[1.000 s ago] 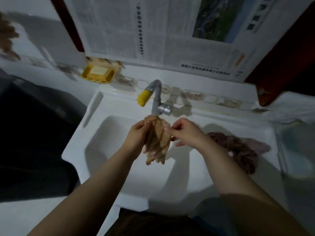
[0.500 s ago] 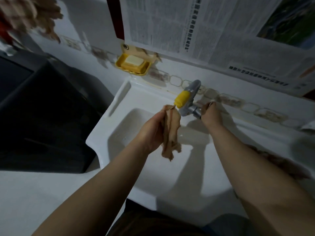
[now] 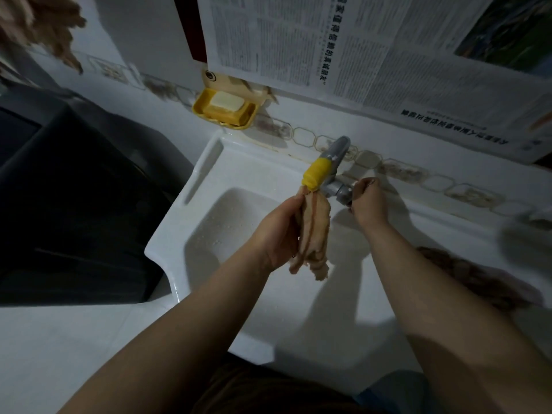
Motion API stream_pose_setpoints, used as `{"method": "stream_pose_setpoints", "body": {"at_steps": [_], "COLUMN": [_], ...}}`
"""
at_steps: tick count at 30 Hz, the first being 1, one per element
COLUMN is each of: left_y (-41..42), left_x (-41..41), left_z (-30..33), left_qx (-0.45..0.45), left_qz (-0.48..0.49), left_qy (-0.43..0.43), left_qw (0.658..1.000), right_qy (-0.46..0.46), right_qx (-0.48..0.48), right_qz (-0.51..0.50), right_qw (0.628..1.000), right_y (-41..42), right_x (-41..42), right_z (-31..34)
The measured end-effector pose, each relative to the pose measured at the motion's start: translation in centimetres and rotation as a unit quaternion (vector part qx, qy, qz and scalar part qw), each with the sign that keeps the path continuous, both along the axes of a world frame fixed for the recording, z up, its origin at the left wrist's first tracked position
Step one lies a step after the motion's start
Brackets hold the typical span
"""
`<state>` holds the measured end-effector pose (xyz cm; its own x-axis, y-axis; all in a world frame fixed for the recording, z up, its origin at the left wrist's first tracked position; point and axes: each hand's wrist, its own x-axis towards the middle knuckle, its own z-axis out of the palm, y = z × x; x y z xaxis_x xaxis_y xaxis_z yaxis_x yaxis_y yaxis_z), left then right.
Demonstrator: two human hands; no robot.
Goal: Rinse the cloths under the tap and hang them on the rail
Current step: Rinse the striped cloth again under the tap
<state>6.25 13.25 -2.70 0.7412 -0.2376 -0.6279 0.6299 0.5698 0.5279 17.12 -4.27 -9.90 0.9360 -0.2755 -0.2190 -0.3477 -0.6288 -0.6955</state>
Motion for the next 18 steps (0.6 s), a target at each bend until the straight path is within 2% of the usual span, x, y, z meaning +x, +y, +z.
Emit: {"method": "stream_pose_setpoints", "body": {"at_steps": [8, 14, 16, 18], "left_y": [0.1, -0.1, 0.1, 0.4], "left_x": [-0.3, -0.5, -0.5, -0.5], "left_z": [-0.2, 0.4, 0.5, 0.5], "left_qx": [-0.003, 0.0, 0.025, 0.067], "left_qz": [-0.003, -0.007, -0.003, -0.003], "left_qy": [0.005, -0.006, -0.014, -0.021], "left_qw": [1.0, 1.0, 1.0, 0.998], "right_qy": [-0.024, 0.023, 0.111, 0.231], "right_qx": [0.024, 0.057, 0.112, 0.212], "right_qz": [-0.009, -0.028, -0.075, -0.041], "right_qw": [0.999, 0.998, 0.985, 0.949], "right_y": [0.2, 0.6, 1.9, 3.3], "right_x": [-0.5, -0.6, -1.5, -3.2], "right_z": [0.2, 0.6, 2.4, 4.4]}}
